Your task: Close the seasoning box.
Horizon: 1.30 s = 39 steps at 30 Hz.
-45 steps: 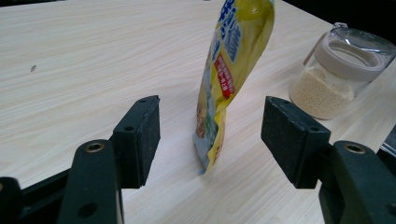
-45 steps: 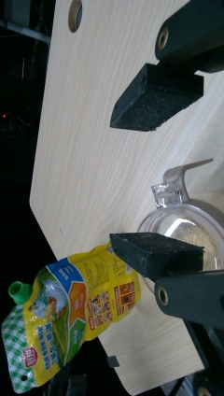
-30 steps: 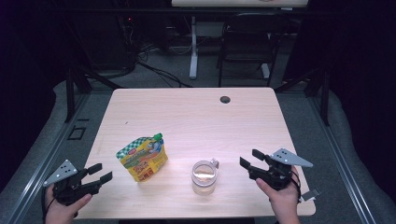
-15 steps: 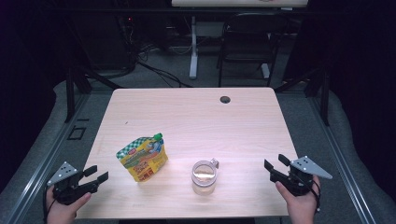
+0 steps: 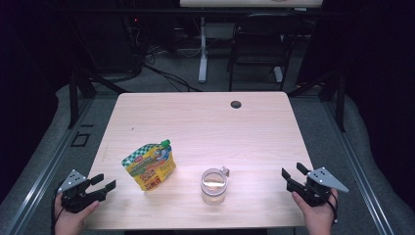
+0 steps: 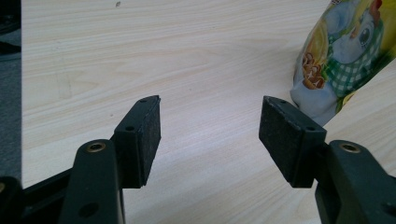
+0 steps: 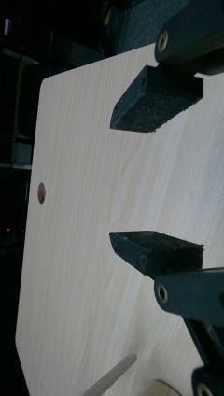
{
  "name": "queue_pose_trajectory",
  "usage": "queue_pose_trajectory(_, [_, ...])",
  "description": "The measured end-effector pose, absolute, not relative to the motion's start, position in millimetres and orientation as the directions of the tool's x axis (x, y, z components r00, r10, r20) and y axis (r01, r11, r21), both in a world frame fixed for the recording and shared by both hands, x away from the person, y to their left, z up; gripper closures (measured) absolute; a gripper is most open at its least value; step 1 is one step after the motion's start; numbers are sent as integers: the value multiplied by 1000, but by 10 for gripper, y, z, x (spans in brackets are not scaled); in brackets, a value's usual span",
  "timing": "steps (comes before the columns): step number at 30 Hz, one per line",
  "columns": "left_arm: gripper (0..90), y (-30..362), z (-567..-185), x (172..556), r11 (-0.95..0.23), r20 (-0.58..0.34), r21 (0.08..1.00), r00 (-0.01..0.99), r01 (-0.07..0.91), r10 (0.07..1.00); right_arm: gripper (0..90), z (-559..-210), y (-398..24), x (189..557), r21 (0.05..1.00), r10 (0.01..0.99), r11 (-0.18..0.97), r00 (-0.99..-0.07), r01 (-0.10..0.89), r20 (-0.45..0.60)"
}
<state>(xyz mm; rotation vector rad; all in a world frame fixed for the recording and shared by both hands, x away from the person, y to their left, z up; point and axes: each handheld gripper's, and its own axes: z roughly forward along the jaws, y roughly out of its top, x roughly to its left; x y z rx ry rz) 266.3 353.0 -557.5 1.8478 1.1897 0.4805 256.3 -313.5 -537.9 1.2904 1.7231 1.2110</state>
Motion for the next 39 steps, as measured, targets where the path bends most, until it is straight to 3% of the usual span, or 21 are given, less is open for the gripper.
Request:
queue_pose_trajectory(13, [390,3531,-5662,2732,-156,-128,820,442,551,888,405,-5518,-3270,2632,903,958,17,-266,429,109])
queue_pose_trajectory(24, [415,3498,-5703,2794,-150,-131,808,423,570,897,382,-5577,-3212,2639,883,952,58,-291,466,91])
queue_pose_trajectory(39, [437,3492,-5719,2890,-113,-176,800,410,589,895,382,-5617,-3263,2557,875,950,33,-288,483,123])
